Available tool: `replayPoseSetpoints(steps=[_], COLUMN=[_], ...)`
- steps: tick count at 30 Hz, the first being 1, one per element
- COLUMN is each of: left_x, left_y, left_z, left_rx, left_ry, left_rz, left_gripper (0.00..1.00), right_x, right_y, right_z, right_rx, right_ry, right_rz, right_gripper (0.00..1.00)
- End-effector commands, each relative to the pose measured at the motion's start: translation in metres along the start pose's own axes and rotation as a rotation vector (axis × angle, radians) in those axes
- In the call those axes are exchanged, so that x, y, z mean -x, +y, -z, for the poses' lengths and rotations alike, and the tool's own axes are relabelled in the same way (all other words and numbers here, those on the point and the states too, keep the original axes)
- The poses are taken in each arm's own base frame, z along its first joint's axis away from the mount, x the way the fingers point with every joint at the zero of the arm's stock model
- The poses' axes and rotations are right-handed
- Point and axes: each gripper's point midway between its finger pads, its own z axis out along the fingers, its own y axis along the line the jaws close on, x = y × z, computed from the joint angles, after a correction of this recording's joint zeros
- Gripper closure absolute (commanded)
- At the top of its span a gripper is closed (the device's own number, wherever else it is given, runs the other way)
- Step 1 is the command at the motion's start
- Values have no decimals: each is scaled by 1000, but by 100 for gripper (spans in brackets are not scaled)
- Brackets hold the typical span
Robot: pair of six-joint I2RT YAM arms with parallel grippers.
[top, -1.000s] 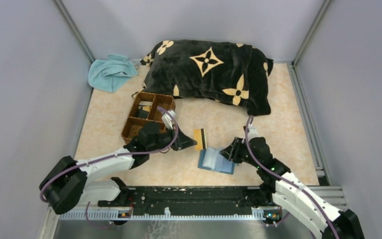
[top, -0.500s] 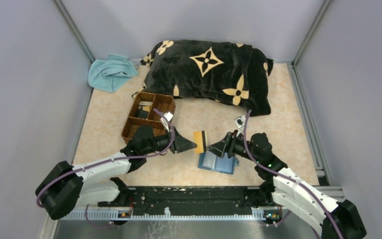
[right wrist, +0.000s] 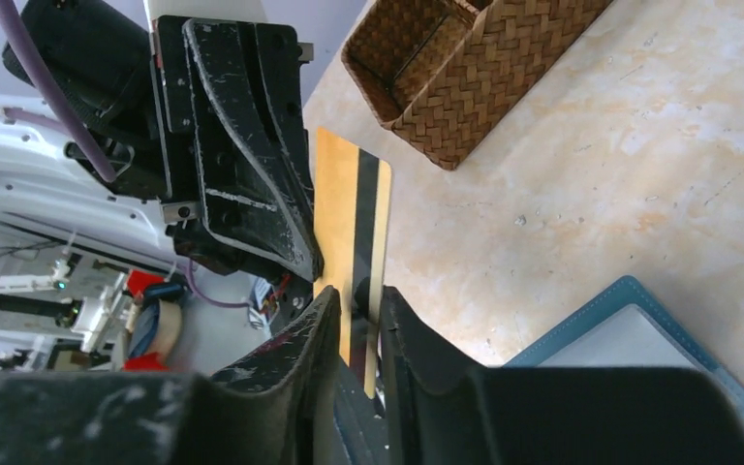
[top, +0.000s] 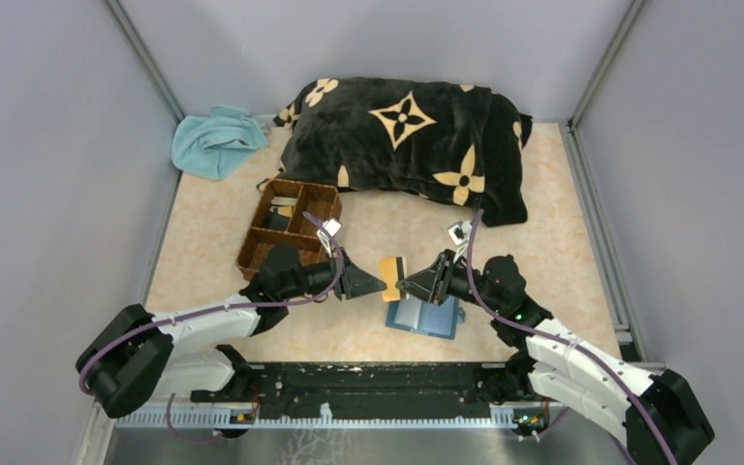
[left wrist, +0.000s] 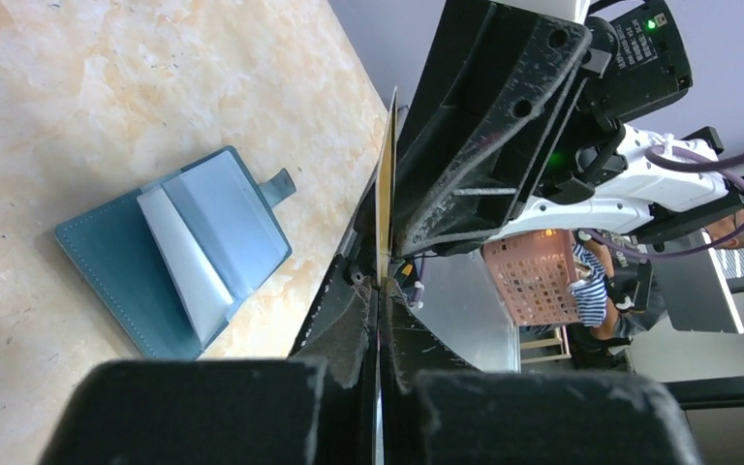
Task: Take the credit cards out of the card holder
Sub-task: Place the credit card in the storage box.
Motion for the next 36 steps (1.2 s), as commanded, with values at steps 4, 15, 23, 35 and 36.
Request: replayPoseSetpoints(steps=[4,15,23,35,36], left_x=[3,42,62,61,63], left_y=[-9,51,64,49,46], left_z=[0,41,118,177,182], left_rx=[-48,444,753,798,801], left_ry=[-11,-215,-360,-506,-523], left_rz=[-20,-98,-164,-142,-145], left_gripper=[100,42,16,14,14], right_x=[21,36,63,31,26], right_y=[31,-6,-23,-25,-22], right_z=[-1,-14,-75,-206,-212], right_rx=[104,-159,-243,-283,-274], right_ry=[-55,15,119,542,559], right_rz=[47,102,182,475,494], right_gripper=[100,100,100,100,100])
